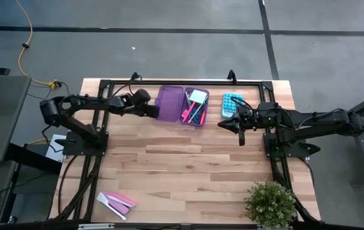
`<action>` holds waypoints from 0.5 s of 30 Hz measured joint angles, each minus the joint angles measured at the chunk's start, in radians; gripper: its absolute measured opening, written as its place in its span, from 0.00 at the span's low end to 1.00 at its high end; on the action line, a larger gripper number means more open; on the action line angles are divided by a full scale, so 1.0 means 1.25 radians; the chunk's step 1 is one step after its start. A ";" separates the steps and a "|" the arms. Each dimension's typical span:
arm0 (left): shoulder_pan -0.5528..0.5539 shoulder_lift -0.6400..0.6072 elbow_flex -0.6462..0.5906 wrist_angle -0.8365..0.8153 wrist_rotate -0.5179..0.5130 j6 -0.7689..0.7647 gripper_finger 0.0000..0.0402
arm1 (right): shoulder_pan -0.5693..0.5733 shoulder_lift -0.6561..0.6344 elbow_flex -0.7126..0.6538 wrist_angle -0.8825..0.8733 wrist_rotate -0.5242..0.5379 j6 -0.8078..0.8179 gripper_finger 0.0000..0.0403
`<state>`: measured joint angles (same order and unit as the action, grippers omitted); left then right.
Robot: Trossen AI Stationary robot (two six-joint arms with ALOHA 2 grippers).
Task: Pack school essentials
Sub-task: Close the purple supply box
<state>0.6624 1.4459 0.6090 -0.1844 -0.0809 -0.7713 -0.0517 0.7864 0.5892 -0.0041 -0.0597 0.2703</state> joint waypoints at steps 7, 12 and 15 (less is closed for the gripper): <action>0.005 0.069 0.000 0.131 0.055 -0.030 0.23 | 0.000 0.000 0.000 0.000 0.003 0.002 0.00; 0.004 0.103 0.000 0.155 0.058 -0.028 0.22 | 0.000 0.000 0.000 0.000 0.003 0.006 0.00; 0.004 0.107 0.000 0.159 0.055 -0.018 0.22 | 0.000 0.000 0.000 0.000 0.003 0.014 0.00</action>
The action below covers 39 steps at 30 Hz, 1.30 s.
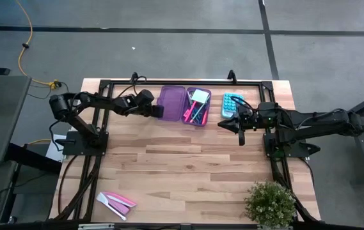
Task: Pack school essentials
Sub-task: Close the purple supply box
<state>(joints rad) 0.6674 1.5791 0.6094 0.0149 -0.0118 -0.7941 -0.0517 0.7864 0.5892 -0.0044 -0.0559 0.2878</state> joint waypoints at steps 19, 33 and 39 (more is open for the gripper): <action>0.000 -0.015 0.000 0.051 0.030 0.016 0.01 | 0.000 0.000 0.000 0.000 0.000 0.000 0.00; -0.001 -0.186 0.001 0.141 0.075 -0.015 0.00 | -0.006 0.087 0.000 -0.165 0.116 0.256 0.00; -0.016 -0.192 0.001 0.138 0.075 -0.018 0.00 | -0.006 0.276 -0.001 -0.215 0.115 0.364 0.00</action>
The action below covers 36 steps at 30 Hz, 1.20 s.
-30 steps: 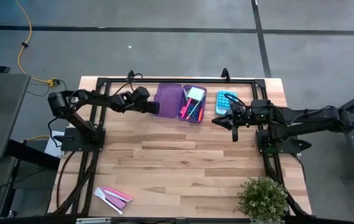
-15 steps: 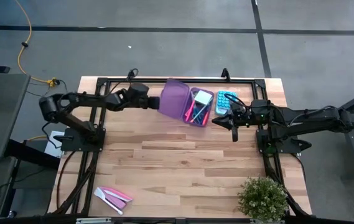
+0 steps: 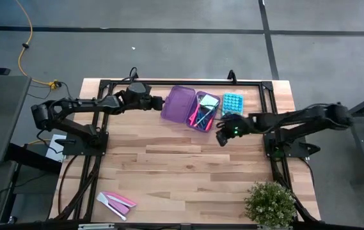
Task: Pack school essentials
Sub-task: Close the purple supply box
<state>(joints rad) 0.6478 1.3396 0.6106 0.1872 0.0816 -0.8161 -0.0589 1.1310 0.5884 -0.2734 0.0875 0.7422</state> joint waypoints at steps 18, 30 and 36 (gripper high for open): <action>0.031 0.079 0.072 -0.374 -0.285 0.166 0.00 | -0.031 0.298 0.000 0.139 0.026 0.106 0.00; 0.030 0.312 0.275 -0.470 -0.311 0.294 0.00 | -0.081 0.321 0.000 0.161 0.026 0.115 0.00; 0.026 0.370 0.288 -0.476 -0.267 0.300 0.00 | -0.080 0.321 0.000 0.186 0.020 0.118 0.00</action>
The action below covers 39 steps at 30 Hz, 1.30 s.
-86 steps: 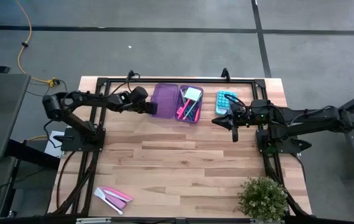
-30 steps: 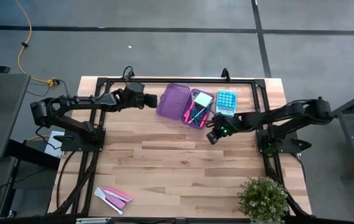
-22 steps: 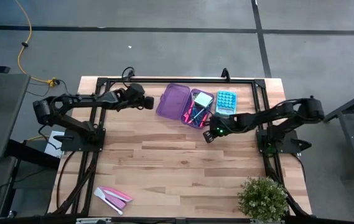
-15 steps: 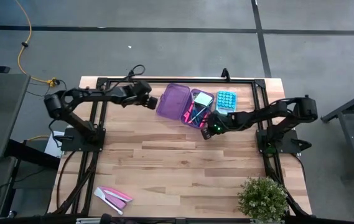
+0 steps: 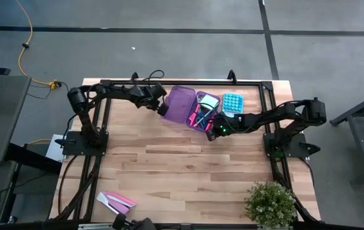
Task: Pack school essentials
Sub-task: Close the purple supply box
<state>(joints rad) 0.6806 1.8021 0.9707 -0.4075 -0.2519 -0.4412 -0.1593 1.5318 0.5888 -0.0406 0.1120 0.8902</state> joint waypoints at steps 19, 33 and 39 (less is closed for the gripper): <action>-0.022 0.001 -0.001 0.061 0.183 0.000 0.00 | 0.000 -0.001 0.000 0.045 -0.007 0.000 0.00; -0.022 -0.128 -0.001 0.093 0.138 -0.004 0.00 | 0.000 -0.001 0.000 0.041 -0.009 -0.015 0.00; -0.032 -0.139 -0.001 0.153 0.159 -0.034 0.00 | 0.000 -0.001 0.000 0.036 -0.009 -0.015 0.00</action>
<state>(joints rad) 0.6401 1.6287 0.9699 -0.2158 -0.0531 -0.4839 -0.1593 1.5307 0.5888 0.0044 0.1005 0.8710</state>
